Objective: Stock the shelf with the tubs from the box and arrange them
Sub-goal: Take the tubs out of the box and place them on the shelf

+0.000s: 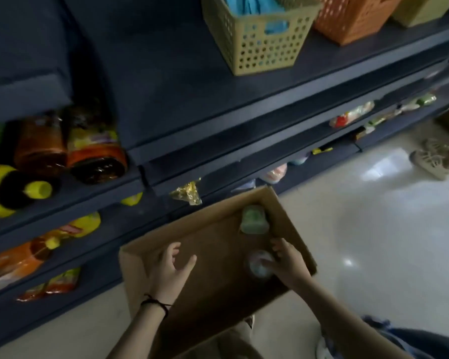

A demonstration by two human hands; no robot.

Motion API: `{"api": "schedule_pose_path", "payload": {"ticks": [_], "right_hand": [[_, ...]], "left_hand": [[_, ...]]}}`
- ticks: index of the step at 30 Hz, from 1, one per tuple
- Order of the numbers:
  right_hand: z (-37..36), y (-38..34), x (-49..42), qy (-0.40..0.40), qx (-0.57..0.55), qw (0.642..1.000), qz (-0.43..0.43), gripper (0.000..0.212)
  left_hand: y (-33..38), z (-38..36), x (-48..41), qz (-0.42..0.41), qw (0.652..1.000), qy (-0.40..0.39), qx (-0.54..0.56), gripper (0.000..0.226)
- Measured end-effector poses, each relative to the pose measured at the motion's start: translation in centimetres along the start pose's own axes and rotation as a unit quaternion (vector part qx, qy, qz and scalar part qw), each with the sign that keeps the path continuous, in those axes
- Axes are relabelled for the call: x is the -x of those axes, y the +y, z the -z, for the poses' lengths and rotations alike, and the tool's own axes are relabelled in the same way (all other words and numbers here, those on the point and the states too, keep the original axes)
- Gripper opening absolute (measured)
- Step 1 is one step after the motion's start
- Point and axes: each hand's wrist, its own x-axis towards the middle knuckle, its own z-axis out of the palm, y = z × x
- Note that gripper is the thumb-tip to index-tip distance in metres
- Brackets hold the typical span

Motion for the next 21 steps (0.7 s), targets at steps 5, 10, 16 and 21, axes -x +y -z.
{"api": "schedule_pose_path", "payload": {"ticks": [5, 10, 16, 21], "right_hand": [[-5.0, 6.4, -5.2, -0.051, 0.008, 0.997, -0.054, 0.067], [-9.6, 10.3, -9.5, -0.053, 0.014, 0.993, -0.107, 0.086], [-13.5, 12.6, -13.0, -0.052, 0.136, 0.982, -0.118, 0.096], [-13.7, 13.6, -15.1, -0.080, 0.115, 0.981, -0.132, 0.099]], "left_hand": [[-3.7, -6.8, -3.7, 0.062, 0.997, -0.048, -0.014, 0.055], [-6.6, -12.2, -6.7, 0.092, 0.990, -0.097, -0.053, 0.063], [-5.7, -18.7, -11.6, 0.048, 0.989, -0.141, -0.017, 0.068], [-2.5, -22.7, -17.1, -0.096, 0.987, -0.121, -0.034, 0.071]]}}
